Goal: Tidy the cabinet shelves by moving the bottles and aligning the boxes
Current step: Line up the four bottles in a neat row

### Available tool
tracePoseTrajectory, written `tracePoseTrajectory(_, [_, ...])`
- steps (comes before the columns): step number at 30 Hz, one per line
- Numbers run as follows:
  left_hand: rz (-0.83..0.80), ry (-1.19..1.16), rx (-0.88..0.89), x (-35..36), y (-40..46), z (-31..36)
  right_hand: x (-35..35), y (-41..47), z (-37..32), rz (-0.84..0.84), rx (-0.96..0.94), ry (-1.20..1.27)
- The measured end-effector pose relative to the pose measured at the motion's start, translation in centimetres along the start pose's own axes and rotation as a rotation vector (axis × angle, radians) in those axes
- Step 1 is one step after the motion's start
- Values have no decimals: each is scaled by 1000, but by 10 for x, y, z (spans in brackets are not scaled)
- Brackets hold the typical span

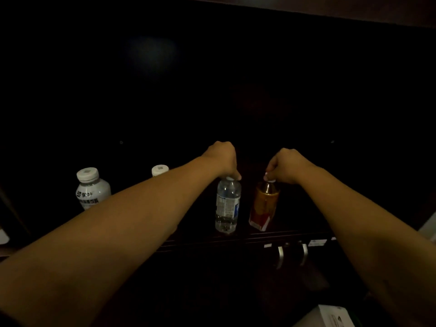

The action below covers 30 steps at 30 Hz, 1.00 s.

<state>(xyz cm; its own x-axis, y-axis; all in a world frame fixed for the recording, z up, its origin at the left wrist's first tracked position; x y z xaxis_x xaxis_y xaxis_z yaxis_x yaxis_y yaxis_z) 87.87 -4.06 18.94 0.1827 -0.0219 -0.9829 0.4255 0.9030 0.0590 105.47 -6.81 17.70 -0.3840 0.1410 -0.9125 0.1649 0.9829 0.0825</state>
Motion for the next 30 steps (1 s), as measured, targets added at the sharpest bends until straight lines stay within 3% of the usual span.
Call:
tracePoseTrajectory(10, [-62,-111,46,-1,0,-17,0,3,-1,-31,-28,68])
tracePoseTrajectory(21, [-60,14,83,-4,1,-24,2,7,-1,-80,-90,108])
tracePoseTrajectory(30, [-32,5,86,-2,3,-29,3,6,-1,-242,-167,126])
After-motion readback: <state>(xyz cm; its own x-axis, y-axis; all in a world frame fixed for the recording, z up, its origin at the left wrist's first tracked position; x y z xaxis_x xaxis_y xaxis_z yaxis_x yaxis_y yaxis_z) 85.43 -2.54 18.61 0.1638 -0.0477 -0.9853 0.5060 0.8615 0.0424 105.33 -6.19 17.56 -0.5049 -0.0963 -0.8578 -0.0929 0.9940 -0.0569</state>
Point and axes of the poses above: each hand's wrist, its own y-axis towards the middle knuckle, its own x-axis out of the palm, z = x × y, the point moved 7 cm from there along y, towards the middle knuckle, and after that the axes turned 10 degrees about y, right-handed, at the moved point
